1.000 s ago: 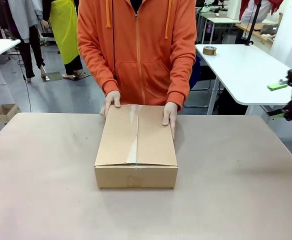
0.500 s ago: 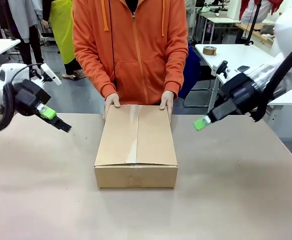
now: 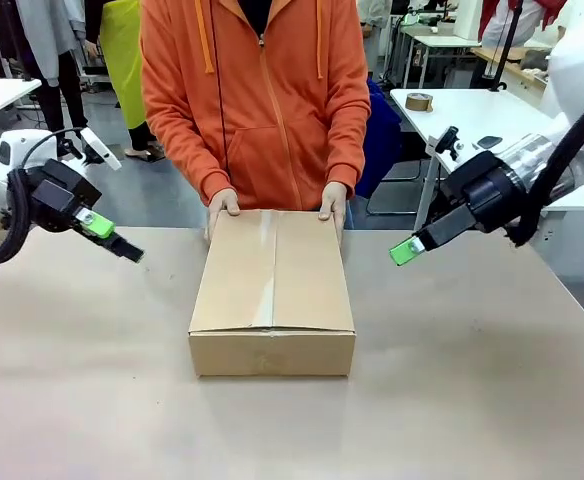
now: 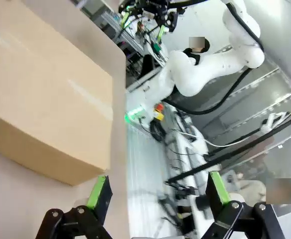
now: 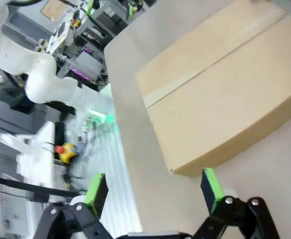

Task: Pack the gift set into the box.
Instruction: Press and hold the closed box until the human finishes sealing it.

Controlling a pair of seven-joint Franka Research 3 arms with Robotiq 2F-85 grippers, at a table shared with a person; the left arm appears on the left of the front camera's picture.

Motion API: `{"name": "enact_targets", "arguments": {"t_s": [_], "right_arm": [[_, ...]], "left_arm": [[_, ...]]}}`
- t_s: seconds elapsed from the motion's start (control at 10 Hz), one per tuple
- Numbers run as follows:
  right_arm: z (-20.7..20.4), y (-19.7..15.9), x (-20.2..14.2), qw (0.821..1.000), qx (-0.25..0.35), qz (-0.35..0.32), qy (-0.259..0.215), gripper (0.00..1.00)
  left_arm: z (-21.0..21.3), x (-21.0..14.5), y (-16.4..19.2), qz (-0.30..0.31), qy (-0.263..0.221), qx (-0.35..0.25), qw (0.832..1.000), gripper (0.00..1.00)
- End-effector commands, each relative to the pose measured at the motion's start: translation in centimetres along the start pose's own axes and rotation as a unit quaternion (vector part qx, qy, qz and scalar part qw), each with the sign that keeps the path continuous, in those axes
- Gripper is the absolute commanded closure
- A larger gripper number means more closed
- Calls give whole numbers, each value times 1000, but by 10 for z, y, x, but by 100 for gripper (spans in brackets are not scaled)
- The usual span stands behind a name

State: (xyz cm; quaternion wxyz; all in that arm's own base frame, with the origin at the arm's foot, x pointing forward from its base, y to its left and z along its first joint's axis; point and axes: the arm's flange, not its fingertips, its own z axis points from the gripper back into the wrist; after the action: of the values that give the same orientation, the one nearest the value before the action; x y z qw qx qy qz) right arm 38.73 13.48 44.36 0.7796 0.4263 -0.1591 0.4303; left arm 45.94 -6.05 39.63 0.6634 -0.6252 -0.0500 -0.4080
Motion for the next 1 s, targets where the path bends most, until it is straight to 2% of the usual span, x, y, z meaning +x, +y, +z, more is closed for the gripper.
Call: {"name": "enact_targets", "arguments": {"t_s": [0.0,0.1,0.2,0.4,0.5,0.6,0.7,0.8,0.9], "right_arm": [[-47,-5,28,978,-51,198,-31,0],[-63,-13,40,963,-68,254,-59,0],[-76,-24,45,955,-68,278,-80,0],[-97,-49,46,944,-49,298,-132,0],[-96,-58,47,972,-37,223,-67,0],[-84,-24,50,954,-79,276,-89,0],[-84,-24,50,954,-79,276,-89,0],[-99,-49,44,960,-61,256,-91,0],[-106,-67,43,952,-20,272,-135,0]], "left_arm": [[-27,14,17,-207,-62,56,975,0],[-32,21,21,-324,-96,109,935,0],[-38,20,23,-396,-118,160,897,0],[-49,14,34,-463,-153,199,850,0],[-50,14,31,-466,-153,216,844,0],[-33,31,34,-334,-150,150,918,0],[-33,31,34,-334,-150,150,918,0],[-38,24,37,-401,-162,187,882,0],[-50,23,45,-420,-174,238,858,0]]}}
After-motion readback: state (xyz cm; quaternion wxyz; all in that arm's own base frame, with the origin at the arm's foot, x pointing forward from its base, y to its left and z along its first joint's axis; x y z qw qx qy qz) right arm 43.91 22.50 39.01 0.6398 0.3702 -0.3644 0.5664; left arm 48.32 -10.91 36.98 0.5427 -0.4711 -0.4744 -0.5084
